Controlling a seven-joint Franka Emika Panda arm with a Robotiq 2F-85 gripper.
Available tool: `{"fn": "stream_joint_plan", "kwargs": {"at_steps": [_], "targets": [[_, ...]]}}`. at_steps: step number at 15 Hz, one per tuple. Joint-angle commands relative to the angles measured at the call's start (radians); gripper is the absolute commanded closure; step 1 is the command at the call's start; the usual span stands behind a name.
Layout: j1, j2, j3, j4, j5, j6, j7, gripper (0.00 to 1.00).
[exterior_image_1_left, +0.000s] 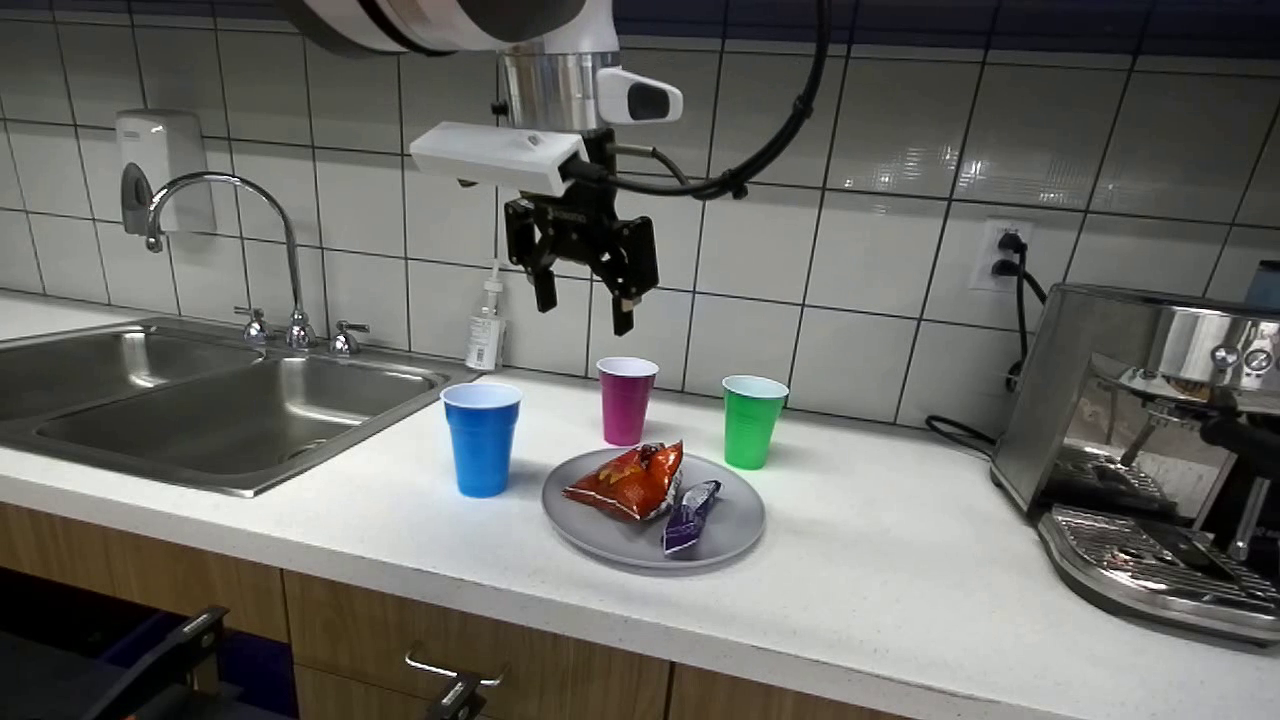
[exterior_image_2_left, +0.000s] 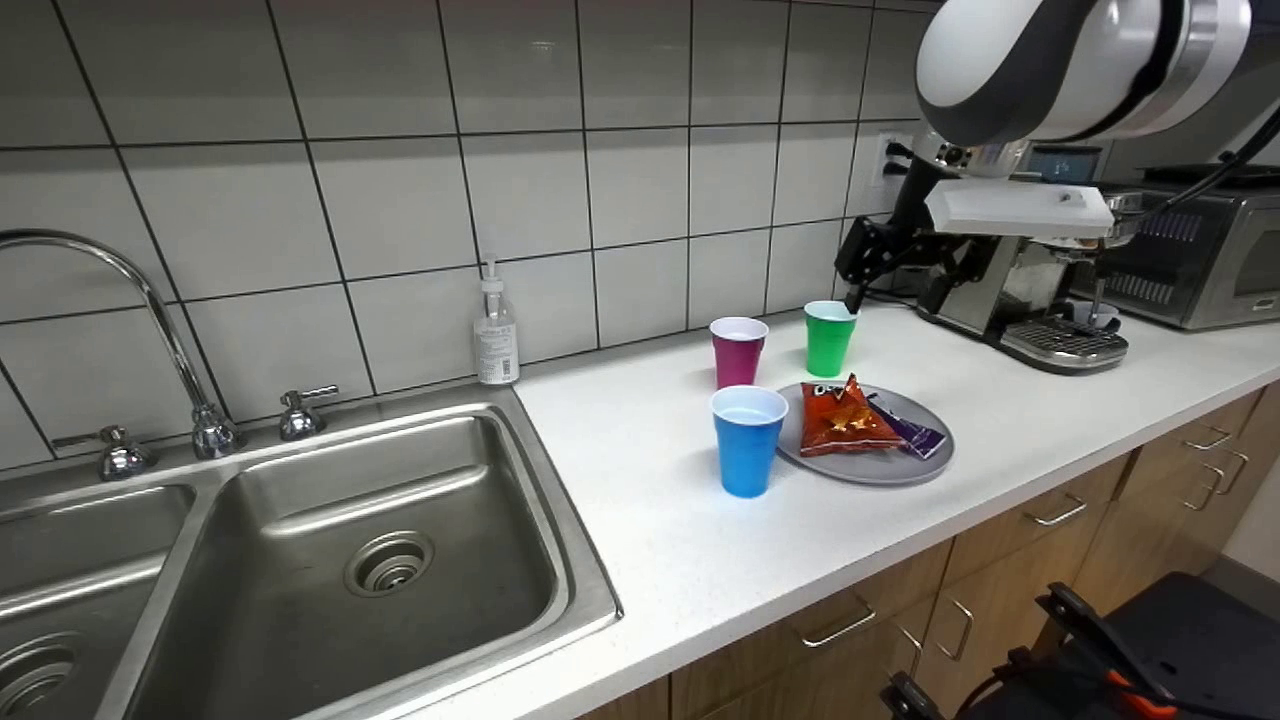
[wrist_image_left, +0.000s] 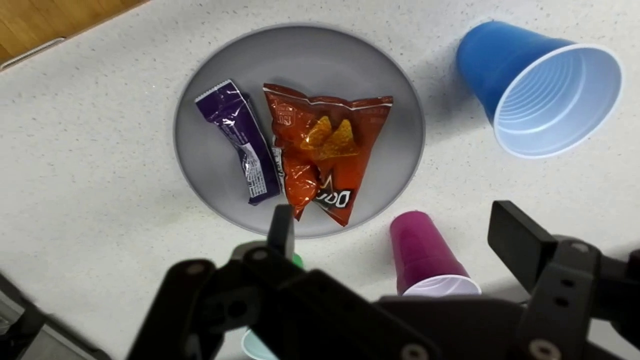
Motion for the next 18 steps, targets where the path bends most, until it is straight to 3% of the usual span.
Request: {"fn": "stream_joint_plan", "kwargs": {"at_steps": [1,18], "targets": [[-0.042,0.087,0.029,0.054,-0.062,0.018,0.064,0.0],[-0.012,0.37,-0.024,0.214,-0.186,0.02,0.193,0.0]]}}
